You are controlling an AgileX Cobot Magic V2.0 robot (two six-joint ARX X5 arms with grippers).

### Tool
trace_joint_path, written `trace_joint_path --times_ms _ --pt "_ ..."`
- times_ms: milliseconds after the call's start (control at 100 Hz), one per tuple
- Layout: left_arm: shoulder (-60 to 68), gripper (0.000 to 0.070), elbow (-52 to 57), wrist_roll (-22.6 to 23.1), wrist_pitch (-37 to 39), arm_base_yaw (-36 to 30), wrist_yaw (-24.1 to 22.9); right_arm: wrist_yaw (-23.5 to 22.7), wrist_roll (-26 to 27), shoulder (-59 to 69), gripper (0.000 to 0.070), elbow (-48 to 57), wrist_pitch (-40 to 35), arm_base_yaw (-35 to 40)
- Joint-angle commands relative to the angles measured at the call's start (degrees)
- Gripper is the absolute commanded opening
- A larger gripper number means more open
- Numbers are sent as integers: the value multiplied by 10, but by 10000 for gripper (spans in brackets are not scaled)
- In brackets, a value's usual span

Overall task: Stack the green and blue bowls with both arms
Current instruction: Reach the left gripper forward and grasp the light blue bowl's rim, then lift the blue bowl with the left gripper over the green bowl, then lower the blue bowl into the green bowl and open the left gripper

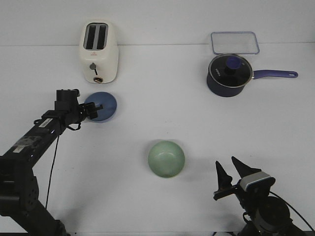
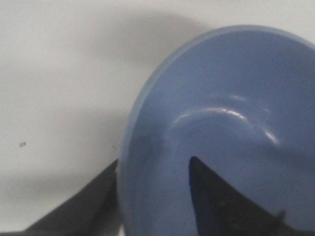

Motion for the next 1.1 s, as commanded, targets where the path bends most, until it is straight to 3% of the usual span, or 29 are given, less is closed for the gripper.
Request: trace_joint_path --times_ms 0,260,450,730,920,1090 --pt "12 5 13 5 5 -1 -7 2 -5 3 374 2 6 4" --pt "-23 11 13 11 -15 -2 -9 2 -5 3 375 2 6 4" --pt "-132 10 13 29 -56 -39 31 2 -5 3 375 2 6 4" --pt "-228 10 11 15 -120 -220 50 2 -5 3 375 2 6 4" --pt "-193 9 5 0 -117 -351 -21 2 -5 3 375 2 8 4" --pt "-154 9 5 -8 -120 -397 -24 2 -5 3 374 2 8 4"
